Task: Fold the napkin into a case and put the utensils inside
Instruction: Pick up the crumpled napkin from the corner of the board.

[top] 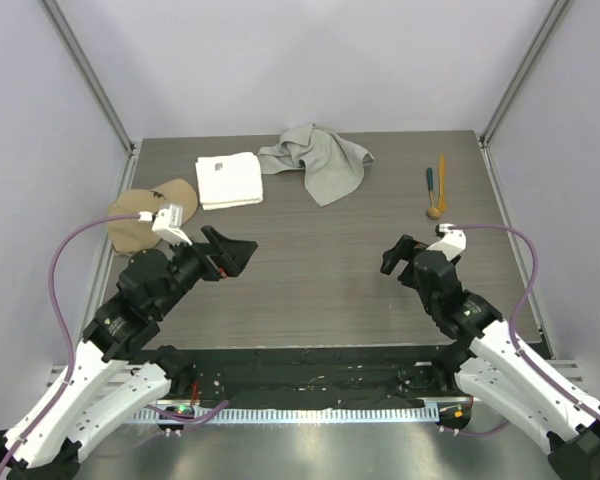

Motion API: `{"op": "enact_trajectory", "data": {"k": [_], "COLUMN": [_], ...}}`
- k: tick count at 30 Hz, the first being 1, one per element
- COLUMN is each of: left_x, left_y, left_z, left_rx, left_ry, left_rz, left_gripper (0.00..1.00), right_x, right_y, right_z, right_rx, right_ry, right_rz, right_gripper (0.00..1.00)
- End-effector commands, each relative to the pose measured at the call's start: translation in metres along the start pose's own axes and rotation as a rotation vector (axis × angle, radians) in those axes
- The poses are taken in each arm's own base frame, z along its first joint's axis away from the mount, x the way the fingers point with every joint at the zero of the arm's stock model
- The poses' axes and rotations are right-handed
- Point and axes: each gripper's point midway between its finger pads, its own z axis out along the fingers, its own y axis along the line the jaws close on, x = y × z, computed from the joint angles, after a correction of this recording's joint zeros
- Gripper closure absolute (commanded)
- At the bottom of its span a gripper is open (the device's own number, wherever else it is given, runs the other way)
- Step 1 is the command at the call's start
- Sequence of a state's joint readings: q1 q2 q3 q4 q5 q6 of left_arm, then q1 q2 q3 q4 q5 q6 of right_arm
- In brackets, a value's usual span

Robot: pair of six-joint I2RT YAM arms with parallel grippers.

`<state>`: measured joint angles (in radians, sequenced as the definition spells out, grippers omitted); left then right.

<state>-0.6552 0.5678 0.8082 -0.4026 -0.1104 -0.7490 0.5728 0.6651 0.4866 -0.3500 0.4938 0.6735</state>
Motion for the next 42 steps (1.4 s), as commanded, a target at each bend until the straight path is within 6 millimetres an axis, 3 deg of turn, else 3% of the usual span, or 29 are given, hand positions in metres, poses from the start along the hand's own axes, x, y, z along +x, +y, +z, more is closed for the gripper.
{"op": "enact_trajectory", "data": {"k": [1, 3, 4, 5, 9, 10, 11, 12, 13, 14, 16, 17, 19, 21, 22, 24, 34, 35, 42], "left_x": [0.005, 0.013, 0.015, 0.013, 0.024, 0.027, 0.026, 0.028, 0.031, 0.033, 0.038, 0.041, 0.044, 0.047, 0.048, 0.048, 0.048, 0.047, 0.049], "left_y": [-0.001, 0.005, 0.007, 0.008, 0.018, 0.021, 0.021, 0.023, 0.027, 0.029, 0.032, 0.033, 0.030, 0.030, 0.030, 0.030, 0.029, 0.029, 0.031], "left_z": [0.006, 0.012, 0.014, 0.015, 0.018, 0.018, 0.017, 0.016, 0.012, 0.008, 0.003, 0.000, -0.004, -0.008, -0.010, -0.013, -0.015, -0.015, -0.011], "left_rx": [-0.027, -0.070, -0.088, -0.108, -0.183, -0.197, -0.204, -0.221, -0.239, -0.247, -0.259, -0.254, -0.230, -0.212, -0.209, -0.197, -0.198, -0.196, -0.202], "left_ry": [0.071, 0.120, 0.134, 0.138, 0.209, 0.222, 0.227, 0.236, 0.253, 0.262, 0.280, 0.281, 0.285, 0.275, 0.272, 0.262, 0.269, 0.271, 0.272], "left_rz": [0.029, 0.034, 0.035, 0.027, 0.022, 0.022, 0.018, 0.015, 0.016, 0.013, -0.001, -0.009, -0.036, -0.056, -0.066, -0.074, -0.069, -0.069, -0.060], "left_gripper": [0.00, 0.00, 0.00, 0.00, 0.00, 0.00, 0.01, 0.02, 0.02, 0.03, 0.03, 0.03, 0.04, 0.04, 0.04, 0.04, 0.04, 0.04, 0.04], "right_x": [-0.013, -0.013, 0.000, -0.011, 0.000, -0.014, 0.009, 0.012, -0.002, 0.020, 0.011, 0.028, 0.025, 0.040, 0.035, 0.042, 0.029, 0.038, 0.051], "right_y": [0.015, 0.030, 0.032, 0.054, 0.097, 0.119, 0.114, 0.117, 0.138, 0.131, 0.150, 0.145, 0.162, 0.167, 0.177, 0.176, 0.185, 0.180, 0.168], "right_z": [0.010, 0.020, 0.033, 0.040, 0.088, 0.100, 0.121, 0.134, 0.145, 0.163, 0.179, 0.194, 0.206, 0.220, 0.225, 0.237, 0.284, 0.289, 0.294], "right_rx": [0.008, -0.015, -0.003, -0.052, -0.096, -0.124, -0.087, -0.074, -0.097, -0.080, -0.102, -0.096, -0.141, -0.163, -0.181, -0.173, -0.187, -0.179, -0.185], "right_ry": [0.027, 0.074, 0.139, 0.140, 0.257, 0.248, 0.330, 0.349, 0.319, 0.382, 0.366, 0.403, 0.402, 0.432, 0.413, 0.415, 0.395, 0.419, 0.466], "right_rz": [-0.139, -0.214, -0.292, -0.313, -0.444, -0.458, -0.528, -0.560, -0.565, -0.631, -0.655, -0.699, -0.708, -0.718, -0.720, -0.744, -0.754, -0.761, -0.766], "right_gripper": [0.00, 0.00, 0.00, 0.00, 0.03, 0.04, 0.05, 0.08, 0.09, 0.09, 0.15, 0.18, 0.23, 0.33, 0.37, 0.40, 0.41, 0.42, 0.49]}}
